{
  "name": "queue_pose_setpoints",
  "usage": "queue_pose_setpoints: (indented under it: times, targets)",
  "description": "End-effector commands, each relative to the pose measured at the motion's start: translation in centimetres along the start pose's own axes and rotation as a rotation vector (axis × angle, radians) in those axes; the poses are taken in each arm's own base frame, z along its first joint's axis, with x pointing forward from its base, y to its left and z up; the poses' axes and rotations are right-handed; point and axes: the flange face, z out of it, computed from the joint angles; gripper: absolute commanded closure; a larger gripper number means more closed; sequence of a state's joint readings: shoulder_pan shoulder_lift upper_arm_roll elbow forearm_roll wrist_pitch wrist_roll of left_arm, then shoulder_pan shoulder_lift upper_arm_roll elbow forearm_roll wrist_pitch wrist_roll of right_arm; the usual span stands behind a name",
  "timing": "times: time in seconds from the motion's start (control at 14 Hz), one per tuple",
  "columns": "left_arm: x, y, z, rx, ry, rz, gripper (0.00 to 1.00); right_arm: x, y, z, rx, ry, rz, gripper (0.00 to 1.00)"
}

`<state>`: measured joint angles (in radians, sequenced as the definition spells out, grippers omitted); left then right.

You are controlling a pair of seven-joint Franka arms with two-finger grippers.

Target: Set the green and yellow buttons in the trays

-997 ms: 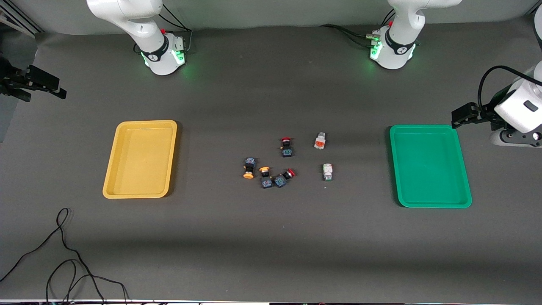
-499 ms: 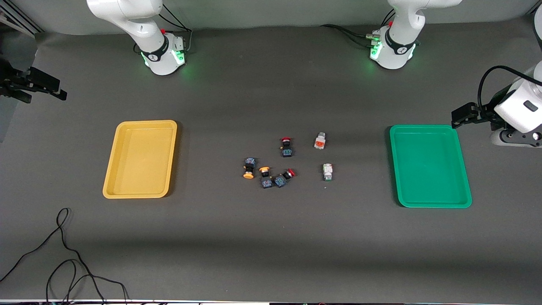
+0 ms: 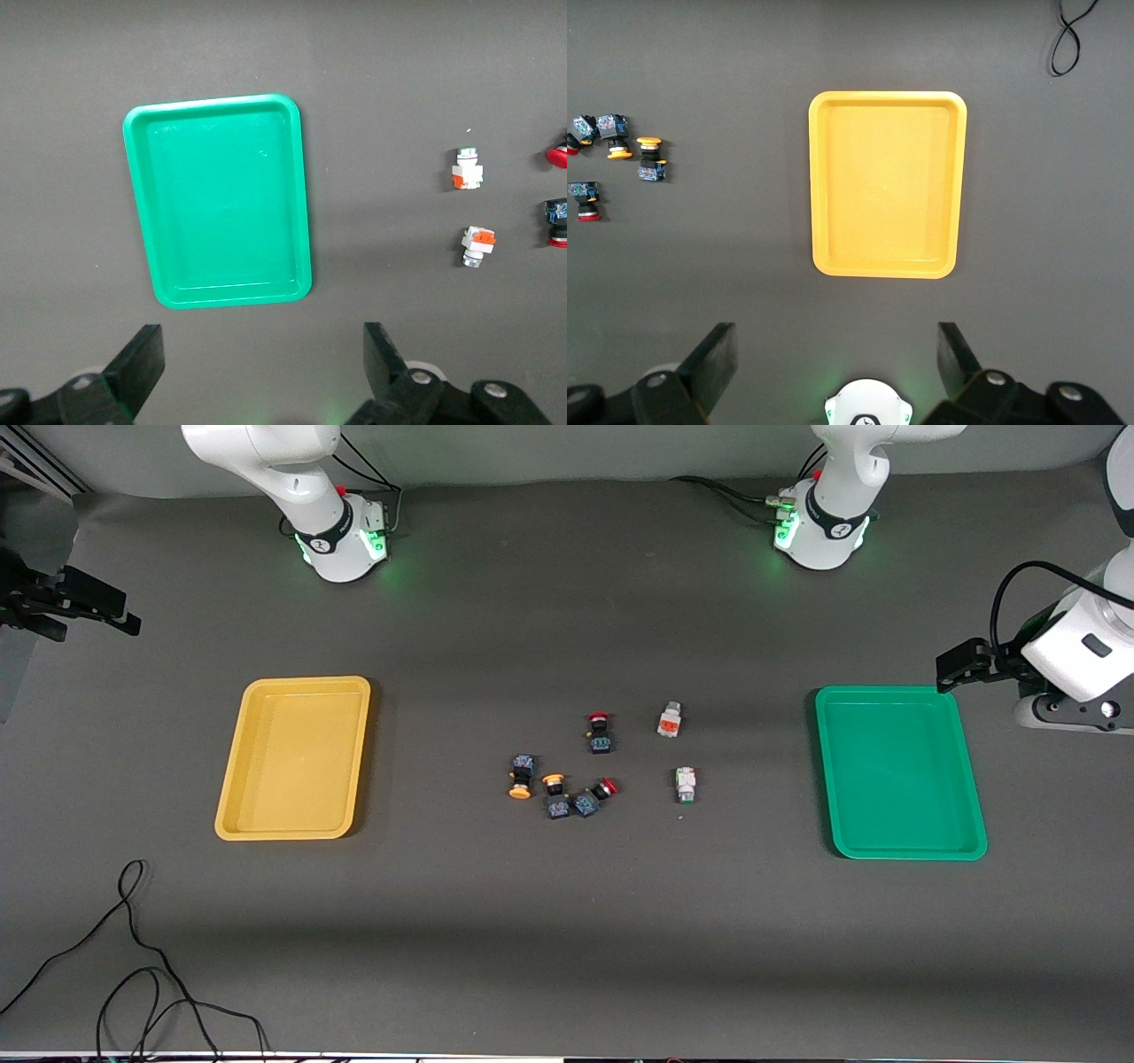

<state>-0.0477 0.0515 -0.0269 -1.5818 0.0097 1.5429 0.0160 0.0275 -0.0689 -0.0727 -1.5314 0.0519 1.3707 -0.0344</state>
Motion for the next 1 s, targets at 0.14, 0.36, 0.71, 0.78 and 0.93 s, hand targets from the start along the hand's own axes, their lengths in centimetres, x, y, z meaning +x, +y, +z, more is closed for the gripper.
queue_pose_setpoints:
  times: [0.14, 0.36, 0.71, 0.78, 0.93]
  targets:
    - [-0.4, 0.4, -0.7, -0.003, 0.000, -0.003, 0.00, 0.1, 0.2, -0.4, -0.023, 0.008, -0.014, 0.00]
    - [-0.7, 2.6, -0.3, -0.007, -0.015, -0.053, 0.00, 0.0, 0.2, -0.2, -0.024, 0.002, -0.015, 0.00]
    - [-3.5, 11.8, 3.4, -0.006, 0.023, -0.123, 0.00, 0.2, 0.3, -0.1, -0.024, 0.000, -0.015, 0.00]
    - [-4.3, 14.9, 4.3, -0.006, 0.037, -0.140, 0.00, 0.4, 0.4, 0.1, -0.024, -0.004, -0.013, 0.00]
    - [-5.6, 19.6, 5.9, 0.003, 0.030, -0.116, 0.00, 0.5, 0.4, -0.1, -0.026, 0.003, -0.013, 0.00]
